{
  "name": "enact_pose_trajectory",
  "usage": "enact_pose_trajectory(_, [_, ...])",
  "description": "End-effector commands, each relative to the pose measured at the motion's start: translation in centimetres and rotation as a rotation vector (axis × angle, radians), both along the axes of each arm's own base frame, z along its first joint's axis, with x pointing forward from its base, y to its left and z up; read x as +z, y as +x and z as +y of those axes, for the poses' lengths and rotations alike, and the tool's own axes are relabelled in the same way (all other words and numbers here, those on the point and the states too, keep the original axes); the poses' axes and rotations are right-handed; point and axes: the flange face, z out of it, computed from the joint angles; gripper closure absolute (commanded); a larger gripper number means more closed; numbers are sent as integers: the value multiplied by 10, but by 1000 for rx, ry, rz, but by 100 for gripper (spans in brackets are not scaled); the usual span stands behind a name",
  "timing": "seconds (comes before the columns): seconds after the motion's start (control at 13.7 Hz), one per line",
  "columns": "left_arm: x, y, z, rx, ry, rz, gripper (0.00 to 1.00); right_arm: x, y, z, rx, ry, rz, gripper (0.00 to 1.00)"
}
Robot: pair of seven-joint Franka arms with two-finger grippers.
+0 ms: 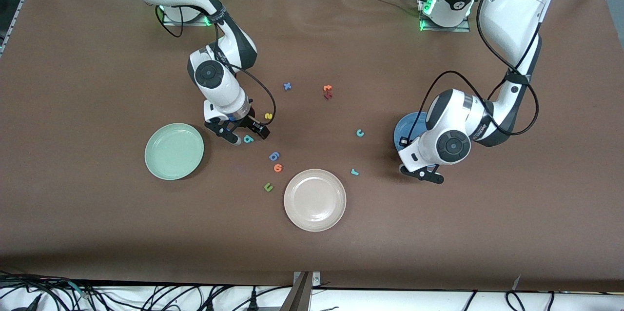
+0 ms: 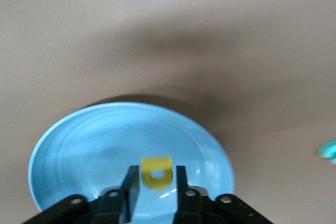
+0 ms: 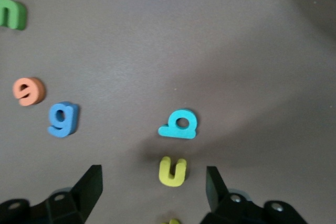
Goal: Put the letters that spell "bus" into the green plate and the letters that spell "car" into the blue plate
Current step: 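Carry the yellow letter over the blue plate while the right gripper grasps yellow u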
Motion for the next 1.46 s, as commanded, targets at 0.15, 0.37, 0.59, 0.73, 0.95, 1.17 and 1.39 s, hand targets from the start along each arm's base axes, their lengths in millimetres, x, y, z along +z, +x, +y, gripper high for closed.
enact_pose_trajectory(0.15, [11,-17,-47,-40,18,-14,0,-15,0,1,-15,1,-3,19])
enact_pose_trajectory(0.37, [18,-41,-109,32,54,-37,0,-24,-1,2,-14,1,1,23])
enact_pose_trajectory(0.59, [15,-54,-136,-2,39,-49,1,-28,-1,2,-10,-1,3,30])
enact_pose_trajectory(0.73, [2,-65,-152,-30,34,-34,8,-29,1,2,-4,-1,2,50])
enact_pose_trajectory(0.95, [-17,-66,-160,-33,-2,-66,27,-32,0,3,17,-2,0,80])
enact_pose_trajectory(1.17, [-30,-73,-172,-50,-19,-67,39,-33,0,3,28,-3,-2,91])
enact_pose_trajectory(1.39, [-38,-78,-176,-56,-18,-54,37,-8,13,5,38,3,-22,91])
